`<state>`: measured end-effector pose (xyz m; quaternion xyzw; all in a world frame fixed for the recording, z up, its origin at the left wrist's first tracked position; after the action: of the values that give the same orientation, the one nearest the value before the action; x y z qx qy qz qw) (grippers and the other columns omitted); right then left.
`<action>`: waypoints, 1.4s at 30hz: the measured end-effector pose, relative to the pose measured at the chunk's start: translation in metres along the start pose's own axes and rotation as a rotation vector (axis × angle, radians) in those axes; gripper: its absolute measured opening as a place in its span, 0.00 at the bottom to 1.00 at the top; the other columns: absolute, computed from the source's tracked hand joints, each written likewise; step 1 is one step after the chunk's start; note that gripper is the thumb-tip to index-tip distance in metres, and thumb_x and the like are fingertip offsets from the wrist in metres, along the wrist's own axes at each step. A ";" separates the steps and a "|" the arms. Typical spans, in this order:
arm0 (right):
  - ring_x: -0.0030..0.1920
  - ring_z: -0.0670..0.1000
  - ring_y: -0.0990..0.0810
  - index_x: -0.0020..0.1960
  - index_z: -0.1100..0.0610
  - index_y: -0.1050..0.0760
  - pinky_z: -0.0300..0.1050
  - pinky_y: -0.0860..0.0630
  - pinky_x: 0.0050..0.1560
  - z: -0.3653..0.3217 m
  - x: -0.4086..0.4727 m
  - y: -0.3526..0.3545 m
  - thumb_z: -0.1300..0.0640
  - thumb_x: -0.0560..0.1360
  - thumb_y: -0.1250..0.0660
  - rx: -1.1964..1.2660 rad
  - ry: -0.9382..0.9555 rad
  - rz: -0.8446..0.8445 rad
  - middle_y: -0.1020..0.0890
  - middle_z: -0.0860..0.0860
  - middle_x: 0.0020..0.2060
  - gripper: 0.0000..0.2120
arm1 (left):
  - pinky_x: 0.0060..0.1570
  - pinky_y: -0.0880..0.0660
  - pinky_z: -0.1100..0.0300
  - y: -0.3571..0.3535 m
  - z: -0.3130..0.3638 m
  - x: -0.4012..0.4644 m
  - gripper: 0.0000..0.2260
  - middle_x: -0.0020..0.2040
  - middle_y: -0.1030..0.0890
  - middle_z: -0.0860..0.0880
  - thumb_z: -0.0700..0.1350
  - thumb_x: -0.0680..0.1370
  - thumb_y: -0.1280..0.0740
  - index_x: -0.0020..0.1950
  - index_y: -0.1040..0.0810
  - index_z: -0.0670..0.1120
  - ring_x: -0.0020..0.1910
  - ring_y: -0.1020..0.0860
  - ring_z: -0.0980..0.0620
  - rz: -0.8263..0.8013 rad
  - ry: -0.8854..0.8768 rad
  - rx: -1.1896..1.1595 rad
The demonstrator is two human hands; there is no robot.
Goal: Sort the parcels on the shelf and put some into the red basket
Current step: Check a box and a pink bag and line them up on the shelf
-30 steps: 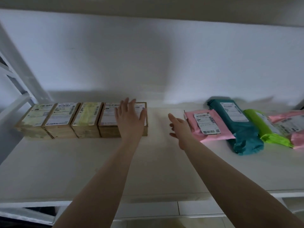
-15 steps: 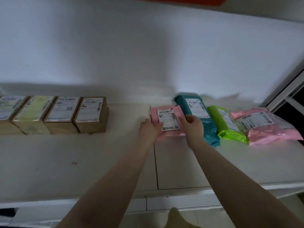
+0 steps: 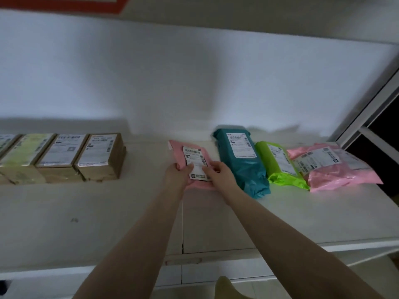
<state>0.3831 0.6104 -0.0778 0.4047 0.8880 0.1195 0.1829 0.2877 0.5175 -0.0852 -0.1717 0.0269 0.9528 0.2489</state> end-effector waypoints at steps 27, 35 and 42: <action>0.42 0.50 0.14 0.56 0.59 0.20 0.44 0.17 0.44 -0.058 -0.050 -0.066 0.64 0.75 0.31 0.612 0.170 -0.222 0.13 0.53 0.43 0.10 | 0.47 0.18 0.49 0.154 0.048 -0.023 0.12 0.54 0.15 0.47 0.41 0.73 0.27 0.56 0.20 0.50 0.50 0.16 0.46 -0.134 -0.231 -0.224; 0.45 0.50 0.14 0.59 0.60 0.21 0.43 0.18 0.45 -0.065 -0.052 -0.097 0.66 0.75 0.31 0.654 0.178 -0.225 0.13 0.54 0.46 0.13 | 0.48 0.19 0.49 0.187 0.056 -0.012 0.11 0.53 0.15 0.48 0.38 0.75 0.29 0.56 0.19 0.48 0.51 0.16 0.46 -0.162 -0.231 -0.208; 0.45 0.49 0.14 0.57 0.59 0.20 0.44 0.18 0.47 -0.069 -0.052 -0.114 0.65 0.75 0.30 0.650 0.163 -0.196 0.13 0.52 0.46 0.11 | 0.49 0.19 0.46 0.201 0.062 -0.005 0.14 0.54 0.15 0.46 0.39 0.74 0.28 0.60 0.20 0.44 0.52 0.16 0.44 -0.138 -0.236 -0.151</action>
<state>0.3086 0.4925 -0.0442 0.3437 0.9259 -0.1559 -0.0163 0.1751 0.3478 -0.0319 -0.0784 -0.0860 0.9463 0.3015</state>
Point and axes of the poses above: each hand's wrist, its own x-axis towards the middle knuckle, its own y-axis out of the back of the hand, z = x × y, the point moved 1 cm from there along x, towards the middle knuckle
